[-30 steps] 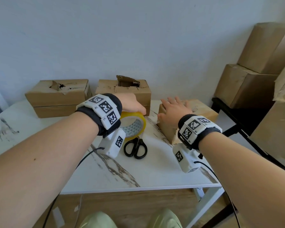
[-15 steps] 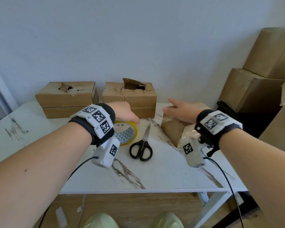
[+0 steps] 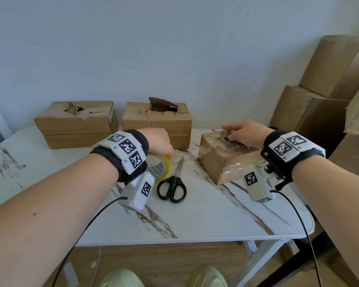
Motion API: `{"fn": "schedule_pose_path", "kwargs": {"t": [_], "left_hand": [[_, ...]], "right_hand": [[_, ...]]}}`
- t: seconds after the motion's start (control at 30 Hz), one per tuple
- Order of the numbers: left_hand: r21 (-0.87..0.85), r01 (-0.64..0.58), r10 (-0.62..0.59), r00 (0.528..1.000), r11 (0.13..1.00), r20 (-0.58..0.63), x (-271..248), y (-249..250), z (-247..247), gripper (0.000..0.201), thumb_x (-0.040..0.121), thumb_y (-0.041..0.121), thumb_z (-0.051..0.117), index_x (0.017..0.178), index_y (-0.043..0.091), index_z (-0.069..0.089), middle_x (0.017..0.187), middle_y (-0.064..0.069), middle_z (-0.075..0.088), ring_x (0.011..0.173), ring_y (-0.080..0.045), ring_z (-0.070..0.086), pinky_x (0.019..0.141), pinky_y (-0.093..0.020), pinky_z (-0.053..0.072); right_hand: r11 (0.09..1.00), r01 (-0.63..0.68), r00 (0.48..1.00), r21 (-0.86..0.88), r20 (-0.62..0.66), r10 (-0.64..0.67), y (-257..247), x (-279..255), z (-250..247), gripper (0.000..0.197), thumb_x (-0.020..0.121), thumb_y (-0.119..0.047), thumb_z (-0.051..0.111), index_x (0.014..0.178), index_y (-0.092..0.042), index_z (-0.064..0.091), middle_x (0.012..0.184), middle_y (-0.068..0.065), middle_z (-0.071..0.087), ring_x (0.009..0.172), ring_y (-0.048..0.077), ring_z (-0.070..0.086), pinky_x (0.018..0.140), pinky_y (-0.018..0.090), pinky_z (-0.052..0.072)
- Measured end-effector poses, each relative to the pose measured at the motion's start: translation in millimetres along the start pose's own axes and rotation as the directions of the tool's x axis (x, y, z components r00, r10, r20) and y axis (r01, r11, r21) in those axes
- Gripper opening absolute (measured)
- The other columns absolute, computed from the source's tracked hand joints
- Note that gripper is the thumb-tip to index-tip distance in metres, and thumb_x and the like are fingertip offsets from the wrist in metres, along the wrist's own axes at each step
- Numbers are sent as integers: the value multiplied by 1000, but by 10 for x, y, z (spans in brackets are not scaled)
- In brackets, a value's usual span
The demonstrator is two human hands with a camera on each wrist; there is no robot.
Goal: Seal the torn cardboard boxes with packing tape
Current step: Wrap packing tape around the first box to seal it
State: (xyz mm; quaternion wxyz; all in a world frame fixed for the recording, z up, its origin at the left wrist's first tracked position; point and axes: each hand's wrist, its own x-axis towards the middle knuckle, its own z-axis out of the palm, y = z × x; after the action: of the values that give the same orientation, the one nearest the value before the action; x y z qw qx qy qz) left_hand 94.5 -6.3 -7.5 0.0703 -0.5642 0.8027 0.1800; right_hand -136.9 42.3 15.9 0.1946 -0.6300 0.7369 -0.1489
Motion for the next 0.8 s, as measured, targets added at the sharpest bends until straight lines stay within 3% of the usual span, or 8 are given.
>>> {"fn": "schedule_pose_path", "kwargs": {"t": [0.03, 0.1, 0.2, 0.33, 0.47, 0.57, 0.67, 0.8], "left_hand": [[2, -2, 2, 1000, 1000, -5, 4, -4, 8, 18, 79, 36, 62, 84, 18, 62, 87, 0, 56, 76, -21, 49, 67, -31, 39], [-13, -1, 1, 1000, 1000, -17, 9, -27, 16, 18, 78, 36, 61, 83, 19, 61, 85, 0, 56, 75, -20, 48, 66, -30, 38], [-45, 5, -6, 1000, 999, -20, 5, -53, 11, 19, 78, 35, 60, 79, 16, 62, 78, -2, 56, 71, -21, 47, 61, -30, 36], [-47, 14, -14, 1000, 999, -12, -10, -24, 4, 20, 78, 34, 61, 76, 15, 60, 75, -3, 53, 68, -22, 46, 60, -29, 35], [-34, 12, -13, 1000, 999, -24, -14, -7, 19, 27, 78, 36, 60, 88, 12, 69, 78, -3, 62, 69, -21, 52, 60, -28, 38], [-41, 11, -12, 1000, 999, -20, -7, -17, 23, 24, 78, 36, 60, 84, 13, 67, 76, -3, 61, 68, -22, 51, 61, -28, 38], [-60, 10, -11, 1000, 998, -14, -8, -29, 17, 21, 77, 34, 60, 77, 13, 62, 72, -3, 58, 66, -22, 48, 60, -28, 36], [-78, 21, -24, 999, 997, -42, -35, -52, 26, 28, 78, 32, 60, 59, 14, 50, 56, 0, 49, 53, -19, 42, 53, -24, 31]], "right_hand": [[999, 1, 1000, -45, 28, 1, -1, -5, -7, 47, 94, -11, 52, 139, -25, 46, 131, 5, 54, 77, 11, 52, 62, 14, 39], [990, -2, 998, -144, 56, 11, 24, -39, -15, 54, 93, -19, 57, 144, -26, 38, 138, 7, 49, 105, 22, 56, 82, 21, 42], [989, -29, 999, -146, 28, 34, 126, -65, -31, 66, 89, -33, 63, 147, -26, 32, 145, 8, 42, 127, 25, 46, 100, 27, 36], [987, -32, 998, -156, 55, 41, 211, -33, -27, 79, 81, -49, 65, 148, -29, 28, 150, 6, 34, 133, 26, 38, 107, 33, 32], [975, -34, 989, -218, 130, 64, 225, -7, -12, 107, 60, -73, 60, 150, -35, 17, 159, 4, 9, 144, 29, 18, 116, 45, 21], [959, -10, 983, -282, 174, 61, 215, -11, -2, 123, 42, -81, 50, 150, -36, 10, 159, 5, 2, 146, 30, 9, 117, 50, 16], [960, -14, 982, -281, 176, 66, 226, 3, -10, 117, 50, -79, 52, 150, -36, 10, 159, 5, 2, 146, 29, 11, 117, 47, 17], [972, -62, 996, -228, 49, 75, 249, 42, 44, 91, 75, -65, 59, 150, -32, 18, 159, 8, 11, 144, 29, 18, 116, 45, 21]]}}
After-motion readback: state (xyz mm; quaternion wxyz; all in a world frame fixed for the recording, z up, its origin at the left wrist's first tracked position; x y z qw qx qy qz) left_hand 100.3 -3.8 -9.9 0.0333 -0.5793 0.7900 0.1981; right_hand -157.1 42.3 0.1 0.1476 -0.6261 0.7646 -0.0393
